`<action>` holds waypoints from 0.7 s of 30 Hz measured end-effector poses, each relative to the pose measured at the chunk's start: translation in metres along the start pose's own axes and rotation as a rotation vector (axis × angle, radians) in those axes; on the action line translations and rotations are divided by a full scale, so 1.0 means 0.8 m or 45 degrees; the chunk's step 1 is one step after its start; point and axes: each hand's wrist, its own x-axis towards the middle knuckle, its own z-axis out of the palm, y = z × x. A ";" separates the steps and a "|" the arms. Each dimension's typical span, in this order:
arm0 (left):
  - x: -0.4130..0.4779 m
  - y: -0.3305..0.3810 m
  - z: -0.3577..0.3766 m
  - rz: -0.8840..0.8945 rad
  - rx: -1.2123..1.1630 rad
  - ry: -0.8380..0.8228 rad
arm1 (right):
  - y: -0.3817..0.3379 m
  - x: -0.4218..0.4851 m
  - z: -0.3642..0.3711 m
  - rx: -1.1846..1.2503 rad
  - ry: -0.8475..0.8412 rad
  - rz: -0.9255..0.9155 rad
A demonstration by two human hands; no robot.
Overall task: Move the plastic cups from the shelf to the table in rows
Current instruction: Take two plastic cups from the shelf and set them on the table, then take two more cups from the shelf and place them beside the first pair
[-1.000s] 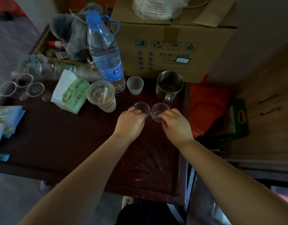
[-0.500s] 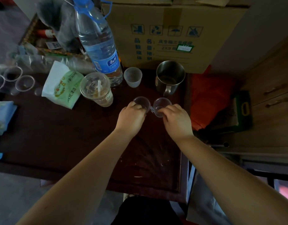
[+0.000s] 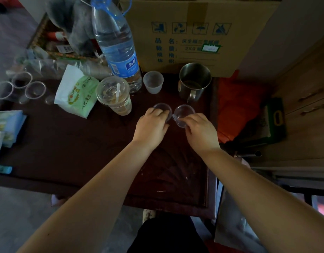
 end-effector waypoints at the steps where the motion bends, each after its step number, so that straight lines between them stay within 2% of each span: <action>1: -0.002 0.001 -0.002 0.003 0.008 0.000 | -0.002 -0.001 0.001 -0.004 0.000 0.007; 12: -0.030 0.004 -0.024 -0.011 -0.008 0.017 | -0.016 -0.012 -0.006 0.029 0.098 0.128; 16: -0.046 0.017 -0.060 0.031 -0.027 0.060 | -0.032 -0.022 -0.041 0.030 0.186 0.168; 21: -0.072 0.046 -0.131 0.193 -0.020 0.131 | -0.074 -0.052 -0.111 -0.019 0.308 0.182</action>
